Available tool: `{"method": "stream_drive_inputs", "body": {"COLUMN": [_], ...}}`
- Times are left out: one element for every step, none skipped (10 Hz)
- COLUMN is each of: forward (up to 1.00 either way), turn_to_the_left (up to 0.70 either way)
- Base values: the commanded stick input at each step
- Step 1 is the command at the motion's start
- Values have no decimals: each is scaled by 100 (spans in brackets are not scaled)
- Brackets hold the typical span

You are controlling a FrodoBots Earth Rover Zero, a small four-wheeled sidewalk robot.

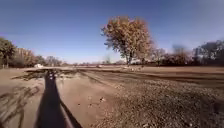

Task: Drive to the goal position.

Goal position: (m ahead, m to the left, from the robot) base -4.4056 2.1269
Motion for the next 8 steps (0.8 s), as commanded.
{"method": "stream_drive_inputs", "body": {"forward": [50,50,50,50,50,50,50,50], "turn_to_the_left": [0,0,0,0,0,0,0,0]}}
